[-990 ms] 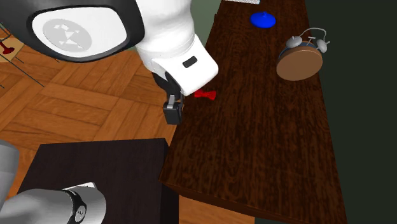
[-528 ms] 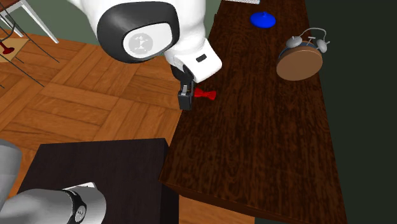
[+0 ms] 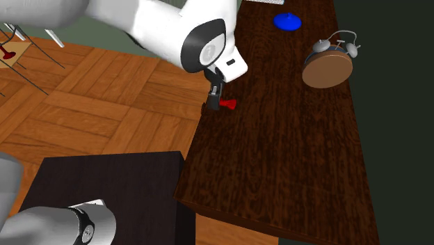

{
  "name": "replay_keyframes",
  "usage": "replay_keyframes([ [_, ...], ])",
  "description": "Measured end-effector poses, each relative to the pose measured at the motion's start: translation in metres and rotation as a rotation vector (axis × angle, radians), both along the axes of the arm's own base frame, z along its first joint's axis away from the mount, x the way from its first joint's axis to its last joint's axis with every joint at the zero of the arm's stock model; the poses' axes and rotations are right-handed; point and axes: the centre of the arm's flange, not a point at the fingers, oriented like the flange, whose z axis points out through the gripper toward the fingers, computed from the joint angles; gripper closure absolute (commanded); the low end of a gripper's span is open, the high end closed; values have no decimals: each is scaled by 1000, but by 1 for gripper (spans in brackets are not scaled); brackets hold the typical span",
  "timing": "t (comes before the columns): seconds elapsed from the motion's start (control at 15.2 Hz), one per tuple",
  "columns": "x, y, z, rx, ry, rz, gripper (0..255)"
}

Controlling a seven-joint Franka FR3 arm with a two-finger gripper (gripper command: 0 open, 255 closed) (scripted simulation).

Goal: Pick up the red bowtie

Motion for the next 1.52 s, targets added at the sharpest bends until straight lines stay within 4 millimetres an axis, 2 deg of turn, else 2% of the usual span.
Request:
replay_keyframes([
  [0.4,24,52,-50,-16,-5,-39,0],
  [0.86,25,55,-89,-19,-6,-43,0],
  [0.92,25,55,-90,-19,-6,-43,255],
  [1.52,25,55,-91,-18,-7,-42,255],
])
